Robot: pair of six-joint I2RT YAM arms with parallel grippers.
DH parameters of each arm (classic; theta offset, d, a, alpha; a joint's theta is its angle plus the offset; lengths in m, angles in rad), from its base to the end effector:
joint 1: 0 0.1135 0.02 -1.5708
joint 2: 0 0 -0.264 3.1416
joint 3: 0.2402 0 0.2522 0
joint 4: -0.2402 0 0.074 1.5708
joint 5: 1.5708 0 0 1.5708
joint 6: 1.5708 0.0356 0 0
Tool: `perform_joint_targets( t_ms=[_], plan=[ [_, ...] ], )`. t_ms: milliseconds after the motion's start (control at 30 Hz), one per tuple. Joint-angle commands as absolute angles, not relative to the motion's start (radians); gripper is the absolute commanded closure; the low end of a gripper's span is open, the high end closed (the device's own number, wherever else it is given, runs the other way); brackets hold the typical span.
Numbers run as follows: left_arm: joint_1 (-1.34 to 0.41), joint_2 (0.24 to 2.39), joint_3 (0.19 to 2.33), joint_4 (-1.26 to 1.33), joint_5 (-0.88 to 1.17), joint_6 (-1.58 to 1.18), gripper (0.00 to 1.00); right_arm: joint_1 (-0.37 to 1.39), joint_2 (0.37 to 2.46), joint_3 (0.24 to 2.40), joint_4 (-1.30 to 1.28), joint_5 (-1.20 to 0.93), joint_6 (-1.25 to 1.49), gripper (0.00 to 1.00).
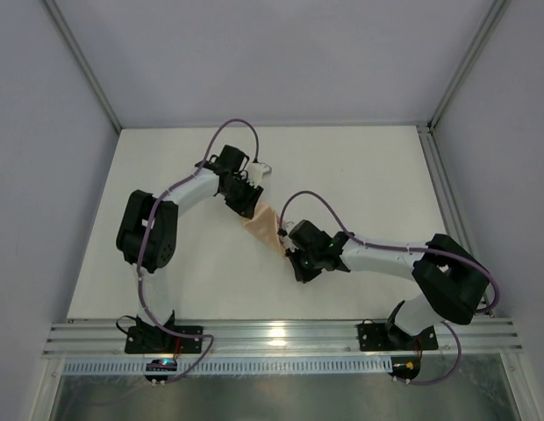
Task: Fold the napkin into a case and place the utensils inside
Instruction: Stuff the knife into the folded napkin.
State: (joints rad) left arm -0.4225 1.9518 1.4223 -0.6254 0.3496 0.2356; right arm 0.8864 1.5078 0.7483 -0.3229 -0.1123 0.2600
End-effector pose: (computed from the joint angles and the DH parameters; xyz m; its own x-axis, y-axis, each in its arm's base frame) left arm 0.3628 -0.1765 0.1883 -0.6919 0.5515 -0.4660 0.6921 0.6905 -0.2104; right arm 0.1699 0.2145 0.1552 -0.7460 -0.5102 -0.4280 -0.6326 0.7436 0.2163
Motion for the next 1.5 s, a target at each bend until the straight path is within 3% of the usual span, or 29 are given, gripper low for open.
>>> perform_joint_targets(
  t_ms=[0, 900, 1100, 1267, 1467],
  plan=[
    [-0.416, 1.911, 1.443, -0.623, 0.354, 0.227, 0.60, 0.891, 1.485, 0.764, -0.362, 0.035, 0.324, 0.93],
    [-0.411, 1.875, 1.439, -0.657, 0.368, 0.244, 0.59, 0.879, 1.559, 0.899, -0.491, 0.083, 0.209, 0.94],
    [-0.407, 1.868, 1.445, -0.672, 0.390, 0.244, 0.59, 0.874, 1.427, 0.862, -0.549, 0.017, 0.190, 0.93],
    [-0.405, 1.856, 1.445, -0.673, 0.390, 0.242, 0.59, 0.876, 1.417, 0.822, -0.587, -0.066, 0.386, 0.93],
    [-0.405, 1.845, 1.442, -0.683, 0.348, 0.235, 0.59, 0.876, 1.348, 0.730, -0.659, 0.107, 0.728, 0.97]
  ],
)
